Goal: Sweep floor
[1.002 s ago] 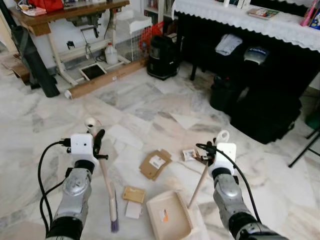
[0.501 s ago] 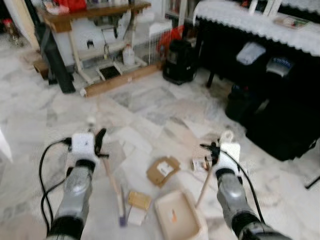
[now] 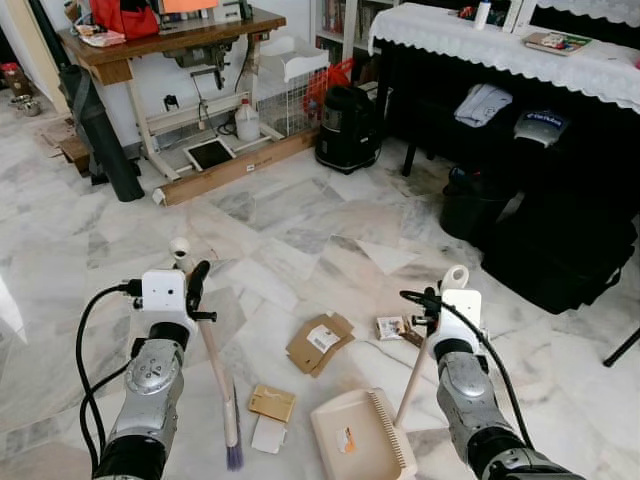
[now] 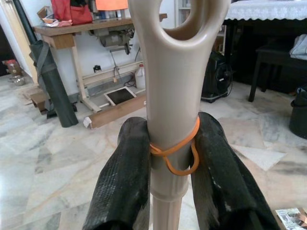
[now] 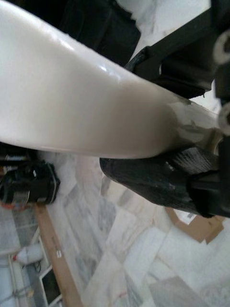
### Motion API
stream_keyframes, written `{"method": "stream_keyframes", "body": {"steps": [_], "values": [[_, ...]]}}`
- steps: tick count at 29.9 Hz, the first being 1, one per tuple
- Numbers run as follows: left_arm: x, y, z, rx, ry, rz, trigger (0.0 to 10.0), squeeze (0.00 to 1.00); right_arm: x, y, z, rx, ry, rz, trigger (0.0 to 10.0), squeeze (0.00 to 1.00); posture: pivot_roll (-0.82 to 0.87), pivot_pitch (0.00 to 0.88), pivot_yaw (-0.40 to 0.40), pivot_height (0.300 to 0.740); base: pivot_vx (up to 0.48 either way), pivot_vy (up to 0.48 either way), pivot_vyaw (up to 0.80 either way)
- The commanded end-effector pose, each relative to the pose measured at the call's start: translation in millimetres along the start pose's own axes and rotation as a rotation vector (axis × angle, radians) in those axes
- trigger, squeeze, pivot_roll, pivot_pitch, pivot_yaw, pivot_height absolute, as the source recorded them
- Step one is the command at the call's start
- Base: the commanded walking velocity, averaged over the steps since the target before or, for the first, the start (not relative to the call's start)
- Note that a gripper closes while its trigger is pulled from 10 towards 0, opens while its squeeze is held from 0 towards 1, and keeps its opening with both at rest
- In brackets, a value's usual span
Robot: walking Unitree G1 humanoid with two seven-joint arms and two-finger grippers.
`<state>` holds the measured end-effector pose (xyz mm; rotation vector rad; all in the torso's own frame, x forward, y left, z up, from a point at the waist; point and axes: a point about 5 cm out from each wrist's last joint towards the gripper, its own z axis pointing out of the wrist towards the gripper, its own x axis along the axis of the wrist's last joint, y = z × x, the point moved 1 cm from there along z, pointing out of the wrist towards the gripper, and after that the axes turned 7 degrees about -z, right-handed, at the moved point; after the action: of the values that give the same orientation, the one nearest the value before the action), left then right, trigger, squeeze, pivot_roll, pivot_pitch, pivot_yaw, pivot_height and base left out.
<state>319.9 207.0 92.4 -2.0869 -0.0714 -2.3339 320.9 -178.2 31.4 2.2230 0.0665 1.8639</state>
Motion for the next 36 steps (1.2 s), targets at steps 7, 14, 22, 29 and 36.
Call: {"method": "stream_keyframes", "body": {"steps": [7, 14, 22, 29, 36], "values": [[5, -3.5, -1.4, 0.005, 0.035, 0.026, 10.0, 0.00, -15, -3.4, -7.9, 0.013, -0.059, -0.034, 10.0, 0.00, 0.10, 0.000, -0.010, 0.740, 0.000, 0.000, 0.00], [5, -4.4, -3.0, -0.005, 0.031, 0.030, 10.0, 0.00, -29, -1.1, -15.3, 0.010, -0.107, -0.057, 10.0, 0.00, 0.10, 0.000, -0.002, 0.740, 0.000, 0.000, 0.00], [4, -0.8, -2.6, -0.027, 0.024, 0.025, 10.0, 0.00, -36, -1.0, -17.0, -0.005, -0.169, -0.010, 10.0, 0.00, 0.10, 0.000, 0.003, 0.740, 0.000, 0.000, 0.00], [5, 0.5, -0.5, -0.040, 0.017, 0.019, 10.0, 0.00, -55, -1.7, -21.7, -0.035, -0.365, 0.113, 10.0, 0.00, 0.10, 0.000, 0.002, 0.740, 0.000, 0.000, 0.00], [4, 1.4, 1.5, -0.051, 0.000, 0.013, 10.0, 0.00, -62, -2.6, -22.0, -0.016, -0.483, 0.169, 10.0, 0.00, 0.09, 0.000, 0.001, 0.740, 0.000, 0.000, 0.00]]}}
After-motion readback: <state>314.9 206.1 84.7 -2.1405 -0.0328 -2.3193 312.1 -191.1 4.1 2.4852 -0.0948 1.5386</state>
